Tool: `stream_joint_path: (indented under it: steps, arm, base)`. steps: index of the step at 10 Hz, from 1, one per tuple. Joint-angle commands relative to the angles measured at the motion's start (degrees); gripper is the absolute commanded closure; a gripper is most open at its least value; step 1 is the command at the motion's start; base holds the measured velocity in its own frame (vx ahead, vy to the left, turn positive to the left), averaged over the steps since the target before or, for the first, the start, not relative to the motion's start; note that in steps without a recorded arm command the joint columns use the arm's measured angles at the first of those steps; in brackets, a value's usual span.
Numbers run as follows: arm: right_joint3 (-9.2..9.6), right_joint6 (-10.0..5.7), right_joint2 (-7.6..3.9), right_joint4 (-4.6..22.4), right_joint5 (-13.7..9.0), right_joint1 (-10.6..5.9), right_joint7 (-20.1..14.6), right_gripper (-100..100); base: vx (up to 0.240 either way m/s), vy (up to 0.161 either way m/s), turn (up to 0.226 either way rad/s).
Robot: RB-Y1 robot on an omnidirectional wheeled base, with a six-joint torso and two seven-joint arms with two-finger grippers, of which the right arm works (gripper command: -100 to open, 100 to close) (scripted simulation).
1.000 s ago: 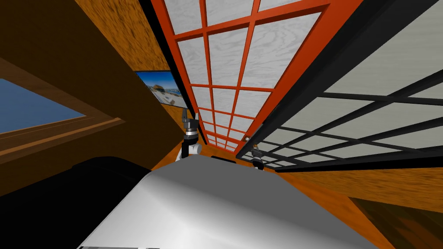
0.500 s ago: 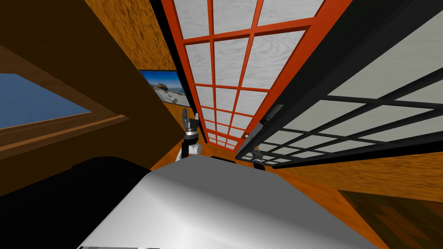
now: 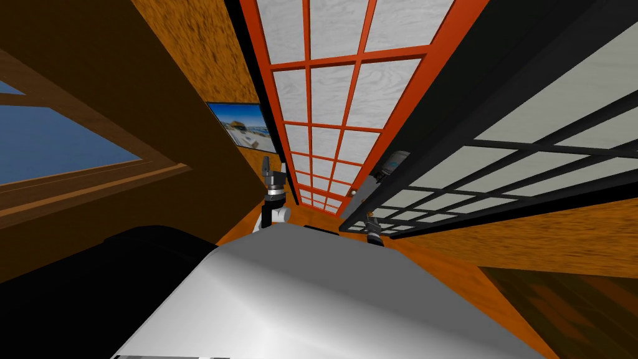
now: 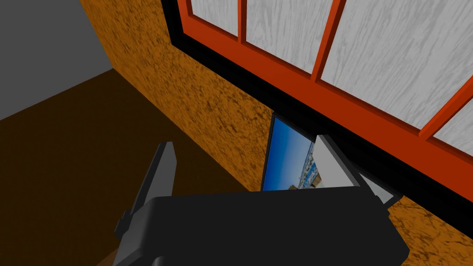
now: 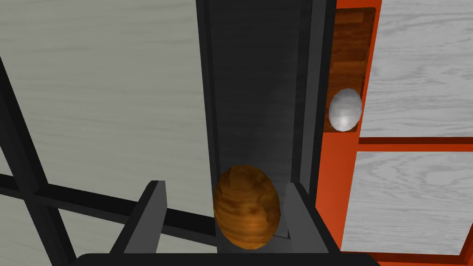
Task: Pull the door open
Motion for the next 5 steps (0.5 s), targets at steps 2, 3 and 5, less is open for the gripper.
stream_joint_path:
  steps: [2, 3, 5]
  arm:
    - [-0.63, 1.07, -0.9, 0.98, -0.87, 1.37, -1.63, 100]
    - [-0.63, 0.97, -0.9, 2.75, -0.87, 1.36, -1.63, 100]
    - [0.66, 1.31, -1.07, -0.88, -0.31, 2.41, -2.97, -100]
  base:
    - [-0.124, -0.021, -0.032]
    - [-0.043, -0.023, -0.051]
    - [-0.108, -0.056, 0.029]
